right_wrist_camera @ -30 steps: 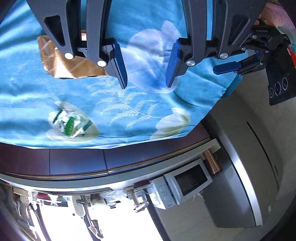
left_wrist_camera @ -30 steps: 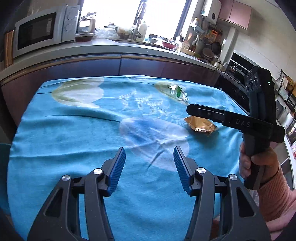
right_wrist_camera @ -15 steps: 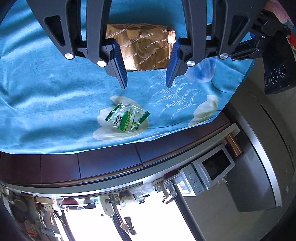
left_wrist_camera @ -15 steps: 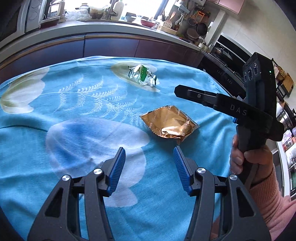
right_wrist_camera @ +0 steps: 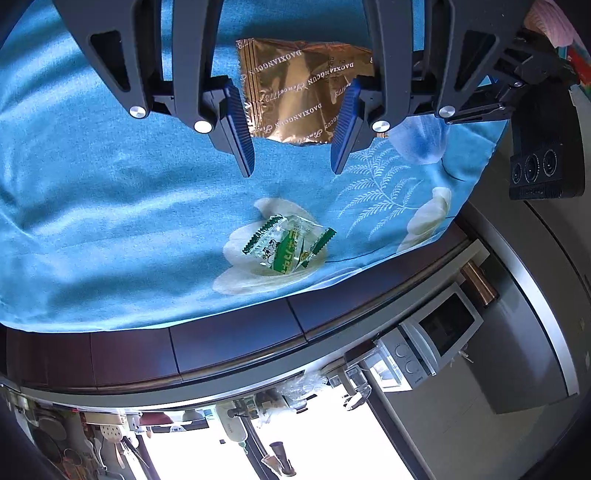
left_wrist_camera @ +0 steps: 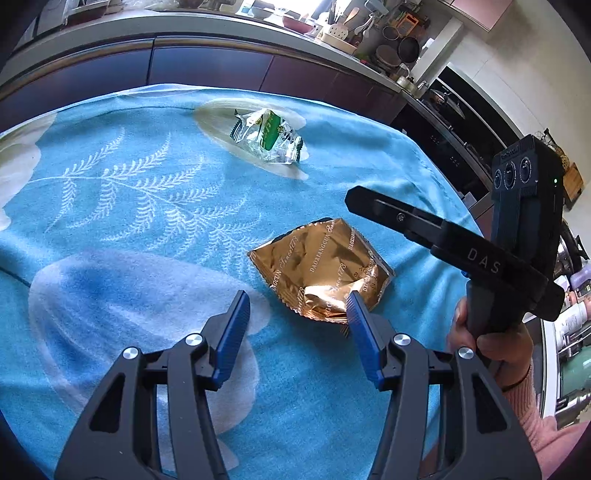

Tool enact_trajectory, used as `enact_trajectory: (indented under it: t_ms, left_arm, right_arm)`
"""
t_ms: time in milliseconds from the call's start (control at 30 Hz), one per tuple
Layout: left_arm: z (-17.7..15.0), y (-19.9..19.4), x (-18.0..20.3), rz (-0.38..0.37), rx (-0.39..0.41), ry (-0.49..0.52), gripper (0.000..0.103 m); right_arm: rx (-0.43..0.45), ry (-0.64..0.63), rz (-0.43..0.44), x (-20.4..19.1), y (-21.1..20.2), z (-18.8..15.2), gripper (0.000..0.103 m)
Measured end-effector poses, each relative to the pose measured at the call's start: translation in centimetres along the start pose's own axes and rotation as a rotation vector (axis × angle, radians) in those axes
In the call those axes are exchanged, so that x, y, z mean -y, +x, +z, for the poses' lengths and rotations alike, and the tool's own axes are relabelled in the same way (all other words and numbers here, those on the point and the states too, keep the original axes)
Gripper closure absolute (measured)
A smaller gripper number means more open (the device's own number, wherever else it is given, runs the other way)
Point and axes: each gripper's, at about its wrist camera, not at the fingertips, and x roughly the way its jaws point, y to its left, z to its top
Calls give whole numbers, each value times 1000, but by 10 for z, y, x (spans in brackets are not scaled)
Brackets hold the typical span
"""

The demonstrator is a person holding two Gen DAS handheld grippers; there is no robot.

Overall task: Collect trash
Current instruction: 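Close the left tool on the gold snack wrapper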

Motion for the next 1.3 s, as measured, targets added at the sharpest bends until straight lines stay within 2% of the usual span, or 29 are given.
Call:
enact_trajectory:
  t_ms: [233,300,467,567,800,867,900,1000,1067,1167,1300]
  left_arm:
    - [5,6,1,-46,-14,-17,50]
    - [6,7,1,-62,-19,-28,56]
    - [8,13,-2,-52,-31,-53,85]
    - [9,14,-4,-60,-27,-68,94]
    - [10,10,2,-71,-20,-45,93]
    - [10,15,2,-90,-37,-49,66]
    - [10,17,3,-89,-35,-52,66]
    - [12,19,6,-62,-22,-34,74]
    - [14,23,7,-55,-27,-33,92]
    - [13,22,4,-40,-13,-41,97]
    - [12,11,4,-28,16,-18,98]
  right_arm:
    - [-27,35,25,7,5,-5,62]
    - [-31,34,28,7,6,-5,62]
    - [-41,31,38,6,7,-5,62]
    - [-45,29,40,5,8,-4,62]
    - [-48,25,47,3,10,-3,62]
    - [-51,23,51,1,11,-3,62]
    - [-52,24,52,1,12,-3,62]
    - [-56,23,56,0,13,-3,62]
    - [-57,22,56,-1,13,-2,62]
    - [-49,13,48,-3,14,1,62]
    - [-25,-13,27,-7,18,18,62]
